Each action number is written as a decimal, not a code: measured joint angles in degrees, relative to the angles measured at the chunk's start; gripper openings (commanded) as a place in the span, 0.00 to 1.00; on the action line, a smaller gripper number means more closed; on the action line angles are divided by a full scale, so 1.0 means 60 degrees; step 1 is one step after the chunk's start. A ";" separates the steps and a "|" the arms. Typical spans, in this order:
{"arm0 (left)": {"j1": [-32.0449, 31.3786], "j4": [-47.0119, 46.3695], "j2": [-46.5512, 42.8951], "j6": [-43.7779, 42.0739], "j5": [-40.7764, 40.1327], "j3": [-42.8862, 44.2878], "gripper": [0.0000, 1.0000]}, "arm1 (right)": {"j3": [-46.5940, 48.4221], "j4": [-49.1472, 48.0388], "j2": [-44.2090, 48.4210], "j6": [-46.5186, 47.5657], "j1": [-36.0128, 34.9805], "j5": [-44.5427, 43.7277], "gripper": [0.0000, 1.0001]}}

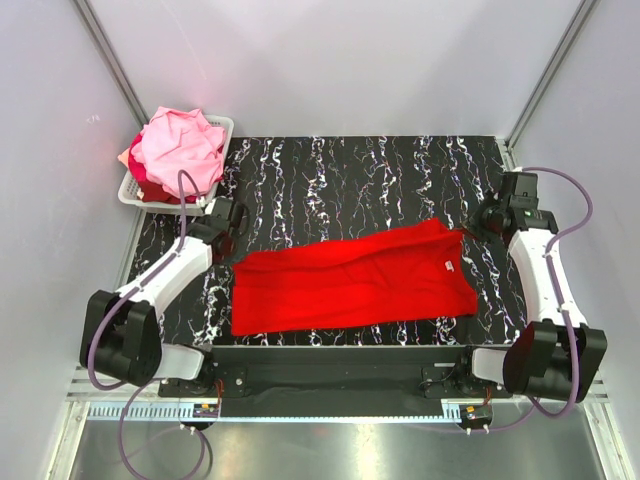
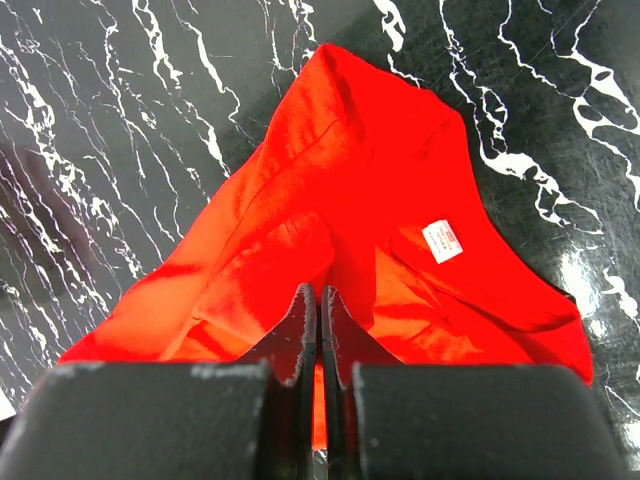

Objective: Fold and stack the t-shirts
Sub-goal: Fold the tshirt

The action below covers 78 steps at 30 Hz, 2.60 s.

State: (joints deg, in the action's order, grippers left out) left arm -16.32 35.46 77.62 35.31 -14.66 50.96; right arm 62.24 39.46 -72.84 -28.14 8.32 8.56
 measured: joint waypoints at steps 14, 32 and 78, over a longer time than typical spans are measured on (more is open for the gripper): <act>-0.0372 0.0594 -0.1188 0.0656 -0.0251 -0.1126 0.35 | -0.1104 0.0404 0.0889 -0.0714 0.0018 -0.1537 0.59; -0.0827 0.0113 0.0069 0.0481 -0.0525 -0.0058 0.55 | -0.1894 -0.1096 0.0415 -0.1060 -0.0313 -0.0095 0.68; -1.0000 0.1129 -0.0197 0.6047 0.0794 0.0962 0.63 | 1.4156 -0.2470 -1.3457 -0.2142 -0.3770 0.3756 0.98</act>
State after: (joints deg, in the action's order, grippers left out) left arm -76.31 42.24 76.44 71.59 -9.89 56.73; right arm 147.17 24.64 -153.58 -40.99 -14.31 31.09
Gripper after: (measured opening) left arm 0.595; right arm 0.967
